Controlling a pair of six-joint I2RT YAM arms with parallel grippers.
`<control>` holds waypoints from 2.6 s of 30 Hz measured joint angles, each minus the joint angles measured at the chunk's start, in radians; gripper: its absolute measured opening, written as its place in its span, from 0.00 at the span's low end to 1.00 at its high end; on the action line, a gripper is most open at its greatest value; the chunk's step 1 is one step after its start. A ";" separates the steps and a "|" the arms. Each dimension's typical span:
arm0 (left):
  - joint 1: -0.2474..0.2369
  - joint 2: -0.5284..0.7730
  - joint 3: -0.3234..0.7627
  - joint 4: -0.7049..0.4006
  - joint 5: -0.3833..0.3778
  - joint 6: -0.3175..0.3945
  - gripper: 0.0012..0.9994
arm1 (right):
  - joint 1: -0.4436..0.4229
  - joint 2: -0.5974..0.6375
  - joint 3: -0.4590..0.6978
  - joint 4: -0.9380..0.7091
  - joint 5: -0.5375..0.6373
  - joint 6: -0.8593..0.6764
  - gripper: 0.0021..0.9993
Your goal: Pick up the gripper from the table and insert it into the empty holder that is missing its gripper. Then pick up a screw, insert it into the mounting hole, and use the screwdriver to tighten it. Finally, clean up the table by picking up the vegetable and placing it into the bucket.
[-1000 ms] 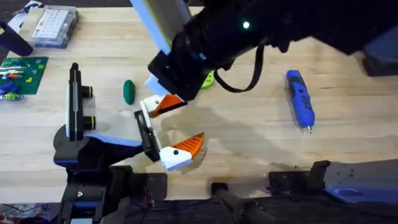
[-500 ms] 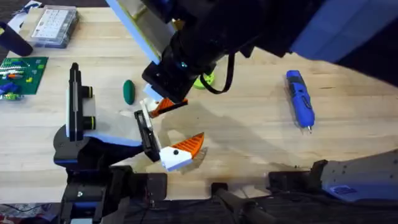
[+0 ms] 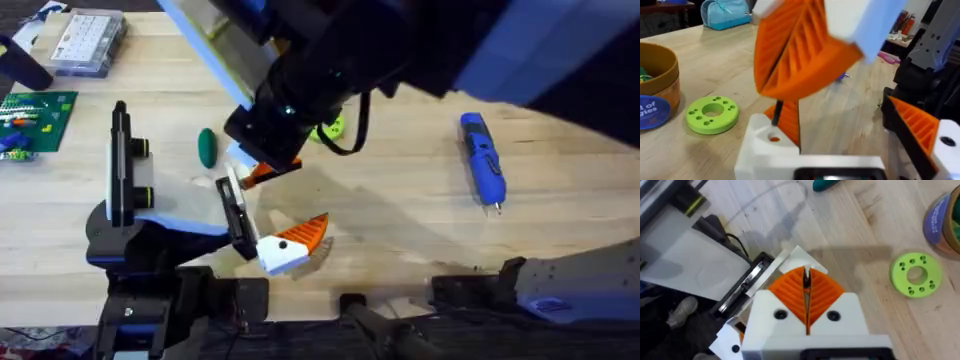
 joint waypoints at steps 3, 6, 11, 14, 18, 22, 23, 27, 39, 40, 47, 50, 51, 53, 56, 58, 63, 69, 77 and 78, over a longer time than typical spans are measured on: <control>0.000 0.000 0.000 0.000 0.000 0.000 0.99 | 0.003 0.020 0.000 -0.002 0.000 0.000 0.00; 0.000 0.000 0.000 0.000 0.000 0.000 0.99 | 0.005 0.029 0.000 -0.003 0.000 0.000 0.00; 0.000 0.000 0.000 0.000 0.000 0.000 0.99 | 0.005 0.029 0.000 -0.004 0.000 0.000 0.00; 0.000 0.000 0.000 0.000 0.000 0.000 0.99 | 0.005 0.029 0.000 -0.004 0.000 0.000 0.00; 0.000 0.000 0.000 0.000 0.000 0.000 0.99 | 0.005 0.029 0.000 -0.004 0.000 0.000 0.00; 0.000 0.000 0.000 0.000 0.000 0.000 0.99 | 0.005 0.029 0.000 -0.004 0.000 0.000 0.00; 0.000 0.000 0.000 0.000 0.000 0.000 0.99 | 0.005 0.029 0.000 -0.004 0.000 0.000 0.00; 0.000 0.000 0.000 0.000 0.000 0.000 0.99 | 0.005 0.029 0.000 -0.004 0.000 0.000 0.00; 0.000 0.000 0.000 0.000 0.000 -0.012 0.99 | 0.005 0.048 0.005 -0.006 -0.001 0.000 0.00; 0.000 0.000 0.000 0.000 0.000 -0.012 0.99 | 0.005 0.048 0.005 -0.007 0.000 -0.001 0.00; 0.000 0.000 0.000 0.000 0.001 -0.012 0.99 | 0.005 0.048 0.005 -0.007 0.000 -0.001 0.00; 0.000 0.000 0.000 0.000 0.001 -0.011 0.99 | 0.006 0.048 0.005 -0.006 0.000 -0.001 0.00; 0.000 0.000 0.000 0.000 0.001 -0.010 0.99 | 0.007 0.048 0.005 -0.006 0.000 0.000 0.00; 0.000 0.000 0.000 0.000 0.001 -0.010 0.99 | 0.010 0.050 0.005 -0.006 0.000 0.000 0.00; 0.000 0.000 0.000 0.000 0.001 -0.010 0.99 | 0.012 0.050 0.005 -0.006 0.000 0.000 0.00; 0.000 0.000 0.000 0.000 0.001 -0.010 0.99 | 0.012 0.050 0.005 -0.007 0.000 0.001 0.00; 0.000 0.000 0.000 0.000 0.001 -0.010 0.99 | 0.013 0.050 0.005 -0.007 0.000 0.001 0.00; 0.000 0.000 0.000 -0.001 0.000 -0.014 0.99 | 0.013 0.060 0.005 -0.002 0.000 0.001 0.00; 0.000 0.000 0.000 0.000 0.001 -0.022 0.99 | 0.013 0.080 0.011 -0.001 -0.001 0.007 0.24; 0.000 0.000 0.000 0.000 0.001 -0.021 0.99 | 0.013 0.084 0.011 -0.003 -0.002 0.008 0.33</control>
